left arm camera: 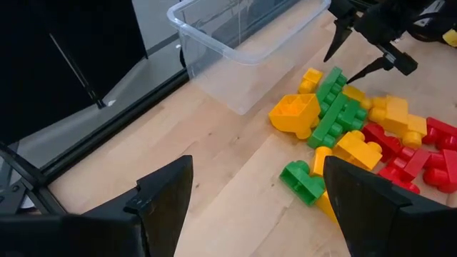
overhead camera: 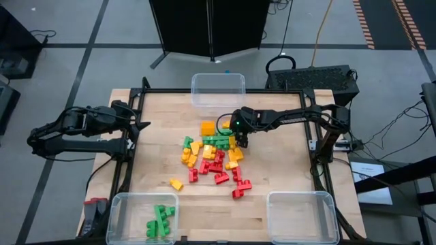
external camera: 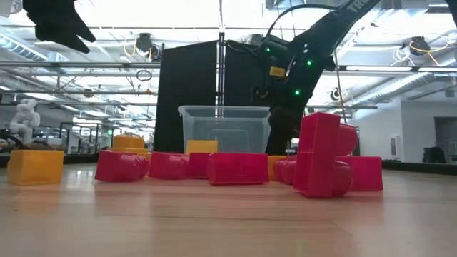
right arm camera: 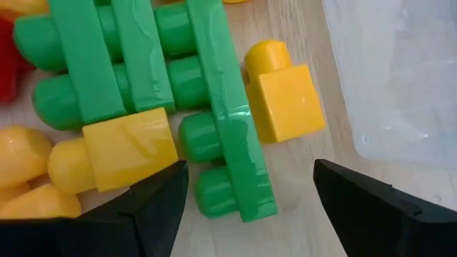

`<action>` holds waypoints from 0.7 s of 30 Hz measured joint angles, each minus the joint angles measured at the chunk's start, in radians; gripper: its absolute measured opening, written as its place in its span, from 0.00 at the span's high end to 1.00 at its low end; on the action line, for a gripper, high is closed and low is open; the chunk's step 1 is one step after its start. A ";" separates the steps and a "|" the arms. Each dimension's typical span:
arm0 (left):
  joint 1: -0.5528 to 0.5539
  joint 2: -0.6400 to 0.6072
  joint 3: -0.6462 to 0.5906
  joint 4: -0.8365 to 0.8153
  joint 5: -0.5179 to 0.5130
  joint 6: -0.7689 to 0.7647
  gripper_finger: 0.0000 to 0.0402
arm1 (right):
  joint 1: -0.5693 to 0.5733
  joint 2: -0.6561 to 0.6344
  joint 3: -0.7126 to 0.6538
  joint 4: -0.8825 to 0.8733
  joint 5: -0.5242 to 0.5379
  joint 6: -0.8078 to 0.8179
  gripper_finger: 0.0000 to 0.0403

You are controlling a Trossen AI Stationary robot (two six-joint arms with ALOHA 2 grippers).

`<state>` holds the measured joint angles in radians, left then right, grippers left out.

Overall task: Sort blocks
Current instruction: Put the green game piece into the bottom left transparent bin

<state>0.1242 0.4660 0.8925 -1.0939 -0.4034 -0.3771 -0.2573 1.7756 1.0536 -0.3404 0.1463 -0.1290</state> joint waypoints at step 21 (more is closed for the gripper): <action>0.000 0.000 0.000 0.000 0.001 -0.002 0.28 | 0.006 0.152 0.101 -0.086 -0.029 0.058 0.55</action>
<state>0.1242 0.4660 0.8928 -1.0939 -0.4028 -0.3790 -0.2516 1.9278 1.1549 -0.4261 0.1177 -0.0709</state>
